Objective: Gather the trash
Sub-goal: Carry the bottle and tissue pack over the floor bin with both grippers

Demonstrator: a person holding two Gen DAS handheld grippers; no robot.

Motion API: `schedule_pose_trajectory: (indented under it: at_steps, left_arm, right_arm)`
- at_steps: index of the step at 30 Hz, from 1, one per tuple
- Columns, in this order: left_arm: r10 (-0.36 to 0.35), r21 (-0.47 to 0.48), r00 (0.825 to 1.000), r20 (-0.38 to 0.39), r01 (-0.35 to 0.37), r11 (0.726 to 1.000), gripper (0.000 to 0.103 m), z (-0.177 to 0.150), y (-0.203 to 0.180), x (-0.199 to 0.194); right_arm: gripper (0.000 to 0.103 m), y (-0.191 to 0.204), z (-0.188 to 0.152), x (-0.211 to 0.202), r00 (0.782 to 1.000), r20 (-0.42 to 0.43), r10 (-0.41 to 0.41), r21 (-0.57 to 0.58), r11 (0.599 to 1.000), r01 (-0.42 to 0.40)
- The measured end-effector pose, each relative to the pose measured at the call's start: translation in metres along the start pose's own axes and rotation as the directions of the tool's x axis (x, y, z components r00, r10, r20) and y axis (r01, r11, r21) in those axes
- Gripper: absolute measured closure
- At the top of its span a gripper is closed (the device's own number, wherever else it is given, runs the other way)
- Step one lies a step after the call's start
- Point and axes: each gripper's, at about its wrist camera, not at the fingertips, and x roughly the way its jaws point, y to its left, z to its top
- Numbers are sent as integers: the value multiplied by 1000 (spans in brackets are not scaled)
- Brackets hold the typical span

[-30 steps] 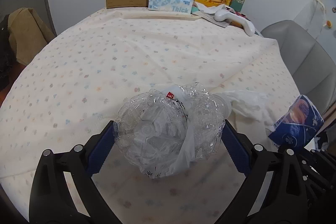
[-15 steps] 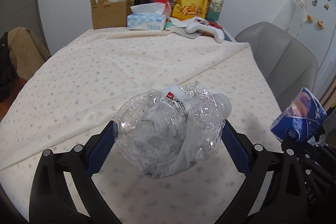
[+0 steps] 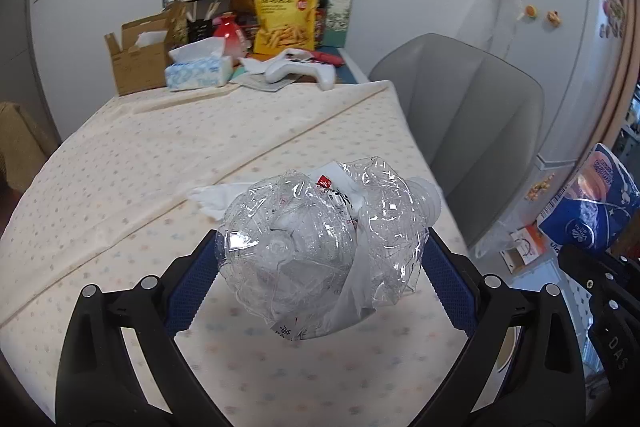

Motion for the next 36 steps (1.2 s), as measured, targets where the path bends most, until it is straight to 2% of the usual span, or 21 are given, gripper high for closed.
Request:
schedule_pose_trajectory:
  at_steps: [8, 18, 28, 36]
  left_arm:
    - [-61, 71, 998, 3, 61, 996, 7, 4, -60, 3]
    - [-125, 168, 992, -36, 129, 977, 7, -2, -135, 20]
    - [-154, 261, 983, -102, 176, 949, 7, -17, -207, 47]
    - [-142, 303, 978, -154, 184, 935, 7, -27, -239, 74]
  right_arm:
    - [90, -55, -6, -11, 998, 7, -61, 70, 996, 60]
    - [90, -123, -21, -4, 992, -26, -120, 168, 978, 122]
    - [90, -189, -50, 26, 984, -106, -146, 256, 952, 169]
    - [90, -229, -71, 63, 975, -175, -139, 308, 933, 188]
